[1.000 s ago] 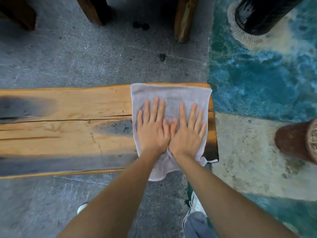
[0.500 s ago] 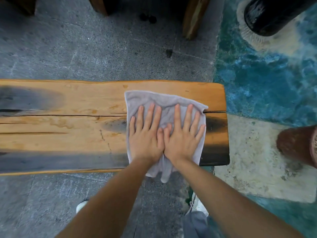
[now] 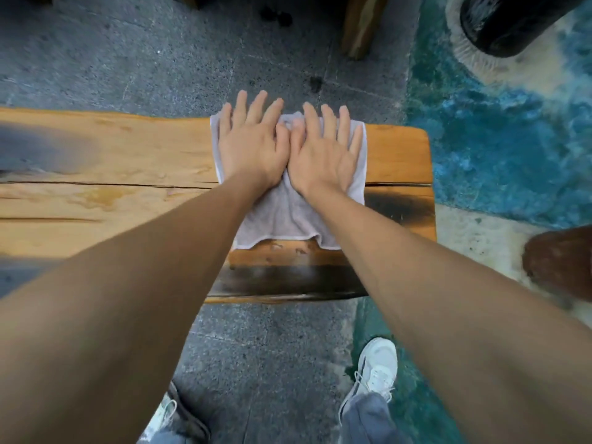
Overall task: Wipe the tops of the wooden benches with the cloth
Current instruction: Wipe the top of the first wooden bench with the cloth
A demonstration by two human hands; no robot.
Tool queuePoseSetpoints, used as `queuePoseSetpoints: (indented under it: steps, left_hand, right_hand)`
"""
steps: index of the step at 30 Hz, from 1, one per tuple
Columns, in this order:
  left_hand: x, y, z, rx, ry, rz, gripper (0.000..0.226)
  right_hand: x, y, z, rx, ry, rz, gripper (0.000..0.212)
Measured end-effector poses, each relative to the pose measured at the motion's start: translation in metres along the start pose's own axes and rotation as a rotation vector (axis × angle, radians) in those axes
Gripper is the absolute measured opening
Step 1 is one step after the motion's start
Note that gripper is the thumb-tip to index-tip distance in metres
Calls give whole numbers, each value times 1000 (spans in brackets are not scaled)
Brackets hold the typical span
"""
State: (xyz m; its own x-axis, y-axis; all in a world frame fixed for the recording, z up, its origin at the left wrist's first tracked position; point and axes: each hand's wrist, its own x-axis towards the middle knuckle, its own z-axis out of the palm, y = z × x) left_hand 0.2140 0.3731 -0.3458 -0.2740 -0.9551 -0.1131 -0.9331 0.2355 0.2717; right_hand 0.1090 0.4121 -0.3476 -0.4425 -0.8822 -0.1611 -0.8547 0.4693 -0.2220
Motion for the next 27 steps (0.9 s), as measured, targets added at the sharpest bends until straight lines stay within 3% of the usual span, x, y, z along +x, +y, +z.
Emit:
queuePoseSetpoints:
  steps: [5,14,22,27]
  left_hand:
    - [-71,-15,-6,-27,29,-52,65]
    - [-192,-57,5,24,1,-139,61]
    - [-140,-90,-4,65,-1,-15,68]
    - [-40,-126,-31,74,-3,25,71]
  right_hand:
    - [-67,-12,17,-20,8,-4,59]
    - [-176,-17,38,-78,-24,-139,63]
    - [-99,-37,26,-73,-54,-369,62]
    - [-24,-95,27,-49,-33,-278,57]
